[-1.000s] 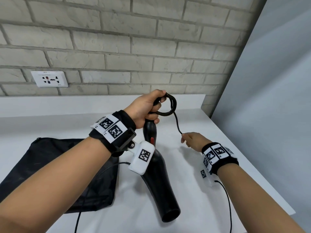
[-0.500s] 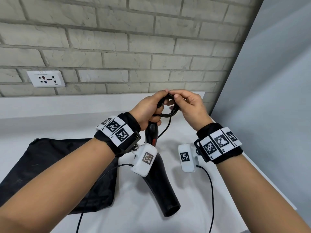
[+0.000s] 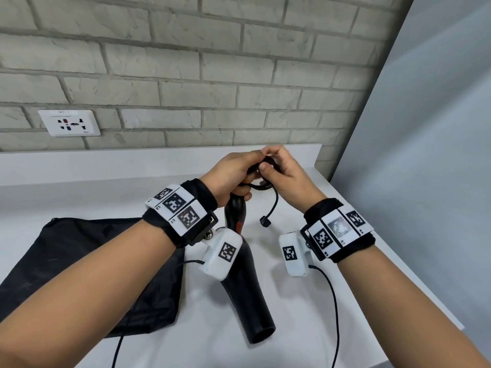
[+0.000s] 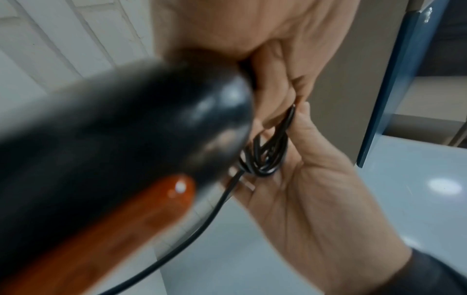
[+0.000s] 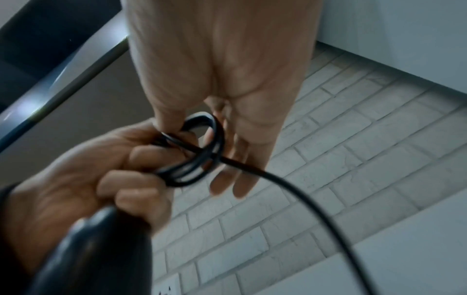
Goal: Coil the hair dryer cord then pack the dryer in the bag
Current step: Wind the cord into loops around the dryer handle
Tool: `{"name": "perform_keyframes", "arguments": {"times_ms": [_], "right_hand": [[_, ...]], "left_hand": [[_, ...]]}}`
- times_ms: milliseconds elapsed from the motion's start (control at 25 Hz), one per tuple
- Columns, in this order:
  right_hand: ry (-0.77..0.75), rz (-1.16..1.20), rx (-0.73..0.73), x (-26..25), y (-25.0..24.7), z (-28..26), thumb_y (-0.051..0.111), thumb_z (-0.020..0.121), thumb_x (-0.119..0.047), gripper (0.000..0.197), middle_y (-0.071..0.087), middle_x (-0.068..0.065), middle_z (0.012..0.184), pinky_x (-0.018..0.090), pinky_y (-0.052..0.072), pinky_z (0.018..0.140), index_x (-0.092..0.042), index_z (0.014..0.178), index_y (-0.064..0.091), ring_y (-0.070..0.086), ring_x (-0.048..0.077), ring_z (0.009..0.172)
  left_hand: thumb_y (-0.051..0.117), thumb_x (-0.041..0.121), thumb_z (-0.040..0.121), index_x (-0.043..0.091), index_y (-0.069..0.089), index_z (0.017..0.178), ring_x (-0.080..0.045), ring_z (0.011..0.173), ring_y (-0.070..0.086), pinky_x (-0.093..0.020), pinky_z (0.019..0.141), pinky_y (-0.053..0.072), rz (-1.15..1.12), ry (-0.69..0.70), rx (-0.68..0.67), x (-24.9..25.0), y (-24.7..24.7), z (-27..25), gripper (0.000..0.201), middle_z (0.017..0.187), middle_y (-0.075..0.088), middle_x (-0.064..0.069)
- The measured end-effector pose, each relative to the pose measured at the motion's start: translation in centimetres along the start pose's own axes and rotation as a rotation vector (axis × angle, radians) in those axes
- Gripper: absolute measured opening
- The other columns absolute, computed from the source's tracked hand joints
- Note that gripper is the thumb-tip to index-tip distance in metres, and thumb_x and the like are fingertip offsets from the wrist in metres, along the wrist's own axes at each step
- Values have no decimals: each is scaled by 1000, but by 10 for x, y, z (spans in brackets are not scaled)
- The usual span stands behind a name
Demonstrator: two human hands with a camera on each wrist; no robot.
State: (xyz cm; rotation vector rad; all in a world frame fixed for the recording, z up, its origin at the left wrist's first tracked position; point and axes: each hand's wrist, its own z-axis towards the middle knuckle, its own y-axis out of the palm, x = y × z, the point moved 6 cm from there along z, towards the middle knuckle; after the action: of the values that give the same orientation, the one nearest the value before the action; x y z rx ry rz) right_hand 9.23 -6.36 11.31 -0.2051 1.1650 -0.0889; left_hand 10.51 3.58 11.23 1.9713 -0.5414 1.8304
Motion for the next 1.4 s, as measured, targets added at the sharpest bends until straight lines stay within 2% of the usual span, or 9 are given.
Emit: {"name": "perform_keyframes", "arguments": {"times_ms": [80, 200, 400, 520, 760, 840, 960, 1080, 1400], "right_hand": [[86, -19, -60, 10, 4, -3, 43, 95, -17, 7, 58, -3, 73, 18, 48, 54, -18, 93, 50, 57, 9, 57], [222, -45, -76, 22, -1, -9, 45, 94, -19, 21, 45, -15, 44, 15, 26, 44, -16, 75, 52, 33, 2, 42], [323, 215, -55, 27, -13, -6, 43, 74, -17, 12, 41, -11, 45, 18, 21, 47, -9, 70, 52, 29, 2, 41], [260, -76, -5, 22, -24, 0, 37, 96, -12, 35, 43, -12, 49, 12, 25, 45, -14, 64, 50, 32, -1, 39], [110, -566, 307, -25, -51, 16, 49, 92, -20, 33, 35, -4, 47, 13, 26, 42, -17, 59, 53, 36, 1, 33], [34, -561, 339, -38, -45, 17, 51, 91, -20, 26, 39, -8, 44, 11, 31, 42, -11, 67, 58, 39, 1, 37], [-31, -375, 326, -41, -33, 12, 49, 91, -11, 26, 48, -10, 55, 30, 44, 57, -15, 65, 54, 44, 4, 54], [-68, -245, 216, -32, -21, 3, 49, 88, -7, 27, 48, -14, 53, 13, 37, 56, -21, 65, 49, 44, -2, 51], [-113, -369, 71, -13, -7, -11, 53, 85, -4, 15, 49, -9, 66, 9, 36, 60, -14, 75, 54, 44, -1, 60]], "left_hand": [[42, 29, 96, 14, 46, 73, -6, 29, 14, -21, 40, 27, -38, 30, -40, 5, -1, 0, 28, 37, 21, 10], [41, 28, 97, 20, 45, 76, -6, 29, 12, -21, 41, 27, -82, 42, -56, 10, -6, -1, 23, 39, 20, 11], [39, 32, 96, 24, 37, 71, -5, 29, 10, -21, 42, 26, -110, 26, -103, 11, -10, -1, 27, 39, 21, 11], [38, 35, 96, 24, 40, 73, -6, 29, 11, -20, 41, 27, -63, -7, -150, 7, -3, -3, 25, 40, 21, 10], [45, 40, 95, 20, 42, 74, -6, 32, 14, -21, 43, 26, 112, -64, -105, -8, 12, 2, 29, 41, 22, 12], [42, 43, 95, 19, 48, 80, -7, 33, 15, -21, 44, 26, 150, -65, -91, -8, 14, 5, 28, 41, 23, 12], [36, 44, 97, 19, 50, 87, -6, 33, 15, -22, 47, 28, 81, -34, -52, -7, 10, 10, 30, 41, 24, 12], [34, 45, 97, 21, 49, 91, -6, 32, 15, -24, 49, 29, -66, -16, -5, -8, 2, 11, 29, 41, 22, 12], [46, 45, 92, 18, 50, 78, -8, 32, 16, -20, 42, 29, -58, 11, 109, -10, 2, 12, 31, 43, 23, 9]]}}
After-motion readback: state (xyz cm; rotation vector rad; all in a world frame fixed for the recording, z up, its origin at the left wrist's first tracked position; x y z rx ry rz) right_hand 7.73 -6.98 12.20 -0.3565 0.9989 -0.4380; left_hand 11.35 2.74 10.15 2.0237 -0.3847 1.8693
